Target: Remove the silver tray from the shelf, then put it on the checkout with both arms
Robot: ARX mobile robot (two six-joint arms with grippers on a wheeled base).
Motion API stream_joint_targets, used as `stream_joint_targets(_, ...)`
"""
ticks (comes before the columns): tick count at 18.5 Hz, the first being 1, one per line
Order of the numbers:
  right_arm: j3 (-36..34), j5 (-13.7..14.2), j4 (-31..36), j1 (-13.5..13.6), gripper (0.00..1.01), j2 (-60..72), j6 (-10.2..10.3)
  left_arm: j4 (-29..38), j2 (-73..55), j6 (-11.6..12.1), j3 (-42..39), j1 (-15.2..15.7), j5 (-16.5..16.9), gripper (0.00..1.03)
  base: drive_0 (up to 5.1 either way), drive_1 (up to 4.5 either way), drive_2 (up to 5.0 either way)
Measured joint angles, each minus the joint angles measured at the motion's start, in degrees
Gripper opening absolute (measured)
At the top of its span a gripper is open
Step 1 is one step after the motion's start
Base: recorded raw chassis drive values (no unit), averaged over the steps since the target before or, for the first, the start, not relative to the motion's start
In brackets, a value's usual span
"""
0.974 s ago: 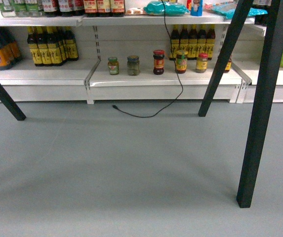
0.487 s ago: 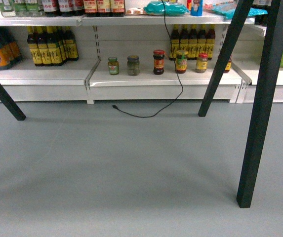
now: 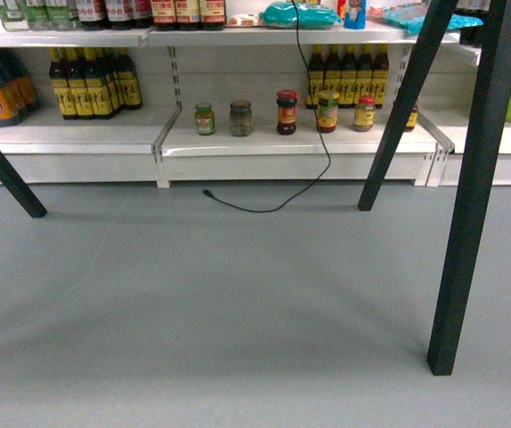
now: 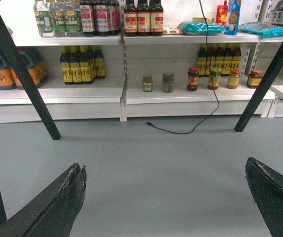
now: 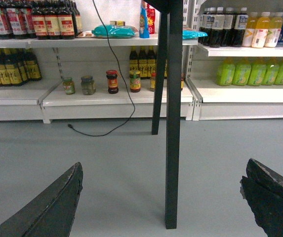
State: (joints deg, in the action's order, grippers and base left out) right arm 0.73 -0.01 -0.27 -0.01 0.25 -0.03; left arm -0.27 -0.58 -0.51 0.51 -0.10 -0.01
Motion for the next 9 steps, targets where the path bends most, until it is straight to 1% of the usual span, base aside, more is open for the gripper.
stream_joint_targets(9,0.0,0.0,0.0,0.0,0.98,0.0,0.0,0.0,0.0,0.0,0.0,0.0,0.0,0.98,0.0,0.00,0.0)
